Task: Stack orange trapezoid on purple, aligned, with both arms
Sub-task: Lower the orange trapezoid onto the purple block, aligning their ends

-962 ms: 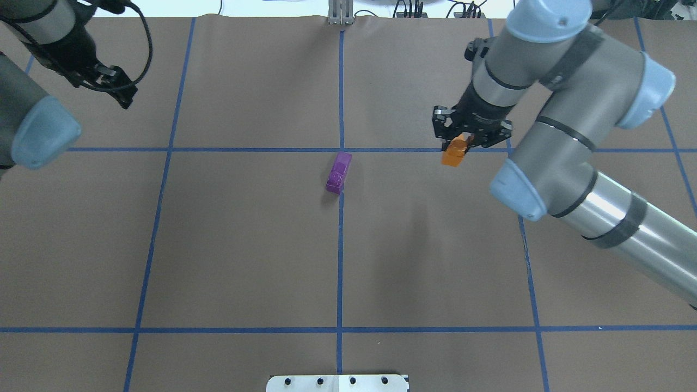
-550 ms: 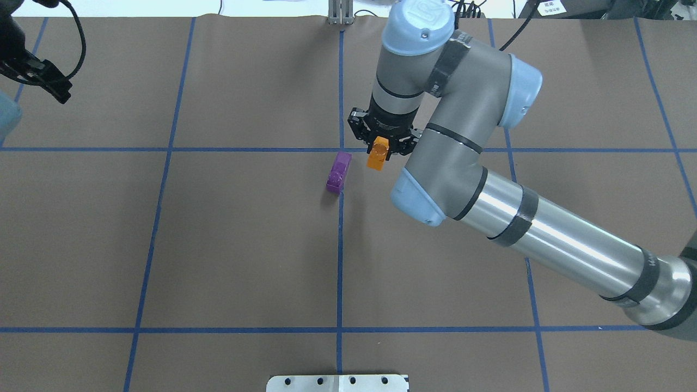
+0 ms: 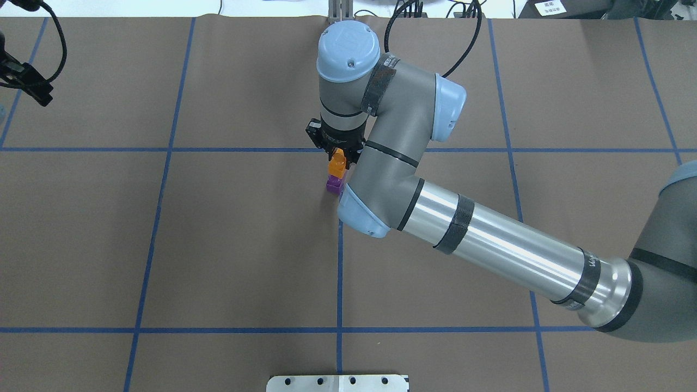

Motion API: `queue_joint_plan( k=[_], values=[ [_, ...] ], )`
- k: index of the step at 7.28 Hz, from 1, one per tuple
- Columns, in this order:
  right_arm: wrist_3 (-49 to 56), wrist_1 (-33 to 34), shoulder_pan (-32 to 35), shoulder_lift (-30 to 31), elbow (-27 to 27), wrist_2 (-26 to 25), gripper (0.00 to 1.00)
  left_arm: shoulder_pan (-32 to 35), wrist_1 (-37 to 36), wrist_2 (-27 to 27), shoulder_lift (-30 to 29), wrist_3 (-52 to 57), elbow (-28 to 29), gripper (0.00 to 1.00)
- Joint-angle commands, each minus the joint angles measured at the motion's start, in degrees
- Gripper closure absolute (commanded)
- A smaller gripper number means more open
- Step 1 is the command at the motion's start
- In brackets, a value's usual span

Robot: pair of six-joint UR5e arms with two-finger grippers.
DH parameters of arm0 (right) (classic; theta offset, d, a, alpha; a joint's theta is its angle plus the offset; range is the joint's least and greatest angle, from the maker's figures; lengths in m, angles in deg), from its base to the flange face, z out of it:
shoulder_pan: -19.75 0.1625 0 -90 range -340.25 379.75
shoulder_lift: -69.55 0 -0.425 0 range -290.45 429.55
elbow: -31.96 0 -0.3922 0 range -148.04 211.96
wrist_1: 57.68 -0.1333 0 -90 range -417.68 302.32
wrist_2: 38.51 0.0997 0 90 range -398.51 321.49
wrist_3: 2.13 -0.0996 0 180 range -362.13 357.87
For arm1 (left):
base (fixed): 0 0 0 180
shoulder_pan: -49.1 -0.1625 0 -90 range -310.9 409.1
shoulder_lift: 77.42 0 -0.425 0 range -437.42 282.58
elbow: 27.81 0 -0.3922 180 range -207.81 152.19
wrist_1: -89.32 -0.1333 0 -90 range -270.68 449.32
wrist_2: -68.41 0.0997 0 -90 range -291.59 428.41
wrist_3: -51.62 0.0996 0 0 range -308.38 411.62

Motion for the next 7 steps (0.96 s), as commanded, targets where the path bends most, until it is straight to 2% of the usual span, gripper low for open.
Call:
queue_joint_plan(
  k=[1, 7],
  values=[
    [-0.4, -2.6, -0.3, 0.0, 1.6, -0.6, 1.00, 0.0, 0.0, 0.0, 0.1, 0.0, 0.0, 0.00],
    [0.0, -3.3, -1.1, 0.0, 2.6, -2.2, 1.00, -0.1, -0.1, 0.0, 0.2, -0.1, 0.0, 0.00]
  ],
)
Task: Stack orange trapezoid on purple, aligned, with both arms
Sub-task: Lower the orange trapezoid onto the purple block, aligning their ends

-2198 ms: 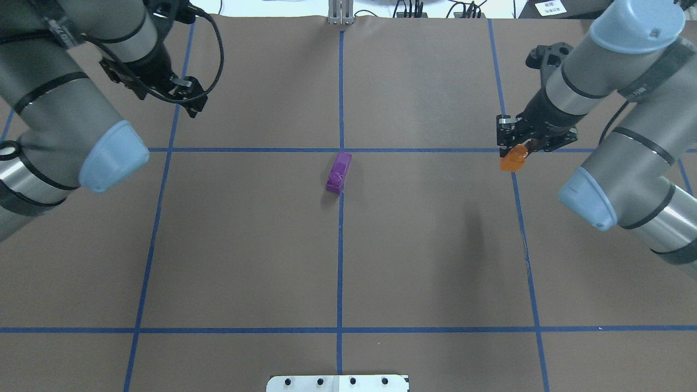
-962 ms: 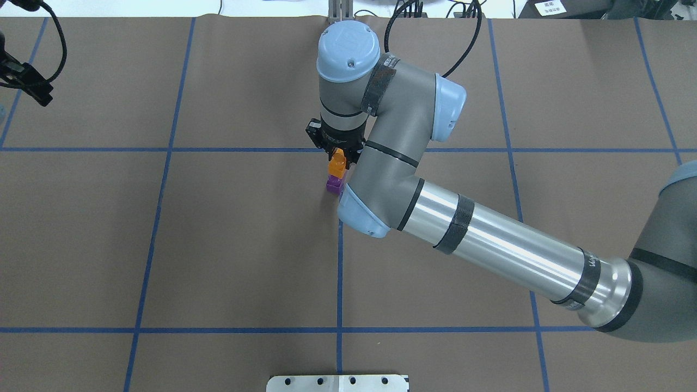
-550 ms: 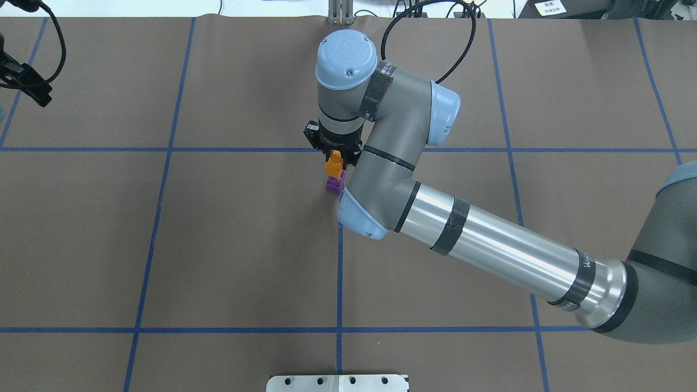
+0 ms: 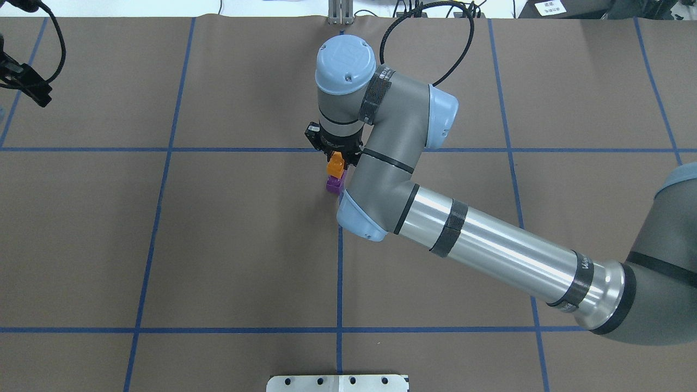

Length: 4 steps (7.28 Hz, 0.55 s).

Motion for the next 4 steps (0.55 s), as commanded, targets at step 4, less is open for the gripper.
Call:
queue_joint_plan(
  k=[4],
  values=[
    [0.0, -0.1, -1.2, 0.1, 0.3, -1.8, 1.00, -0.1, 0.0, 0.0, 0.4, -0.2, 0.0, 0.00]
  ],
)
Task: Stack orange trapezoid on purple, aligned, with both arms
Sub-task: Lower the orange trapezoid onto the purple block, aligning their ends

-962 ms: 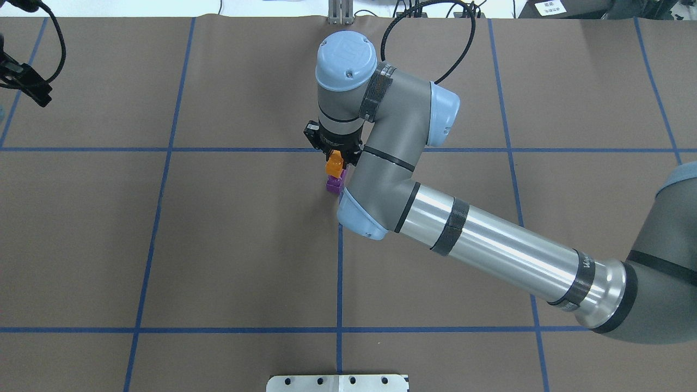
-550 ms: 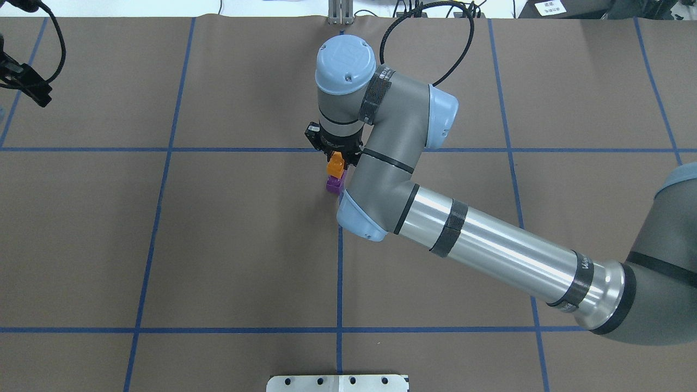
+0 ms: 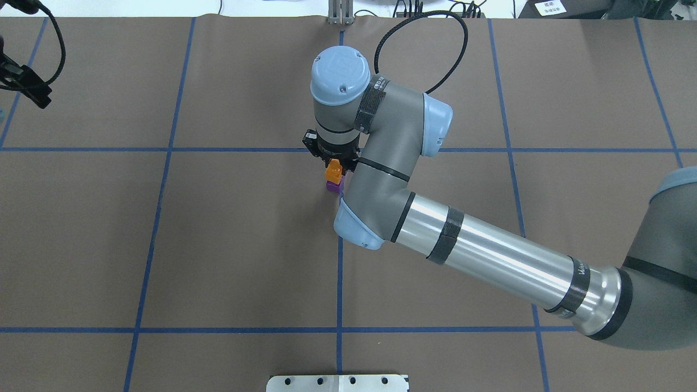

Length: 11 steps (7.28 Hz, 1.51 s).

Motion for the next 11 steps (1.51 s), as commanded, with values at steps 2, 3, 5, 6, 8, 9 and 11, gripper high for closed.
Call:
queue_joint_plan(
  k=[2, 3, 5, 6, 8, 9, 11],
  values=[
    [0.1, -2.2, -0.4, 0.0, 1.7, -1.3, 1.00, 0.0, 0.0, 0.0, 0.1, -0.3, 0.0, 0.00],
    [0.0, -3.9, -0.6, 0.0, 2.8, -1.3, 1.00, -0.1, 0.0, 0.1, 0.1, -0.3, 0.0, 0.00],
    [0.0, -4.0, -0.8, 0.1, 2.9, -1.3, 1.00, -0.1, 0.0, 0.0, 0.1, -0.4, 0.0, 0.00],
    [0.0, -4.1, -0.8, 0.2, 2.9, -1.3, 1.00, -0.1, 0.0, 0.1, 0.1, -0.4, 0.0, 0.00],
    [0.3, -4.1, -0.8, 0.2, 2.9, -1.3, 0.12, -0.1, 0.0, 0.1, 0.1, -0.5, 0.0, 0.00],
    [0.3, -4.1, -0.2, 0.0, 2.7, -1.2, 0.00, -0.2, 0.0, 0.1, 0.1, -0.5, 0.1, 0.00],
    [2.9, -3.4, 1.0, 0.0, 1.4, -0.1, 0.00, -0.2, 0.0, 0.1, 0.1, -0.2, 0.1, 0.00]
  ],
)
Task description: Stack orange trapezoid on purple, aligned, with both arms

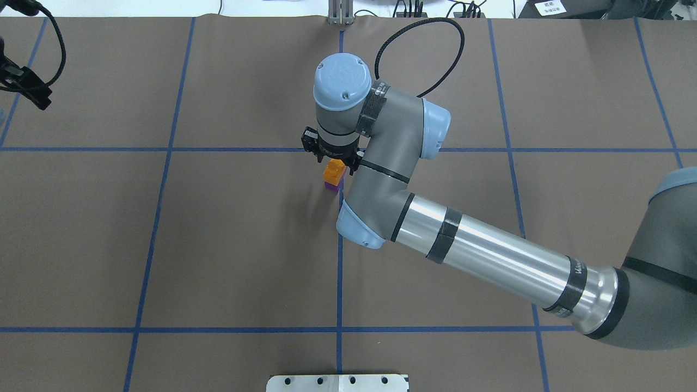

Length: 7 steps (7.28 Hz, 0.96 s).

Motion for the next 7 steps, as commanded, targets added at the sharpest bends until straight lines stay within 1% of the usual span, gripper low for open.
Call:
queue_joint_plan(
  k=[1, 2, 3, 4, 5, 6, 7],
  values=[
    [1.5, 2.1, 2.4, 0.6, -3.8, 2.1, 0.00, 0.2, 0.0, 0.0, 0.0, 0.5, 0.0, 0.00],
    [3.5, 7.0, 5.1, 2.3, -9.3, 4.2, 0.00, 1.1, 0.1, 0.0, 0.1, 0.6, -0.1, 0.00],
    [9.9, 12.4, 6.8, 6.9, -17.5, 5.0, 0.00, 2.4, 1.3, 0.0, 1.8, 1.2, -0.1, 0.00],
    [18.5, 16.0, 9.7, 15.2, -27.2, 5.1, 0.00, 4.8, 3.5, 0.0, 4.6, 9.8, 0.2, 0.00],
    [27.0, 15.6, 15.2, 25.9, -33.6, 8.7, 0.00, 8.5, 3.6, -0.2, 5.4, 13.6, 1.3, 0.00],
    [38.9, 15.5, 22.4, 33.1, -35.5, 13.7, 0.00, 11.6, 3.7, -3.8, 7.4, 13.6, 1.8, 0.00],
    [51.4, 15.5, 29.6, 39.5, -35.4, 17.5, 0.00, 15.8, 3.8, -6.3, 8.3, 13.7, 4.3, 0.00]
  ],
)
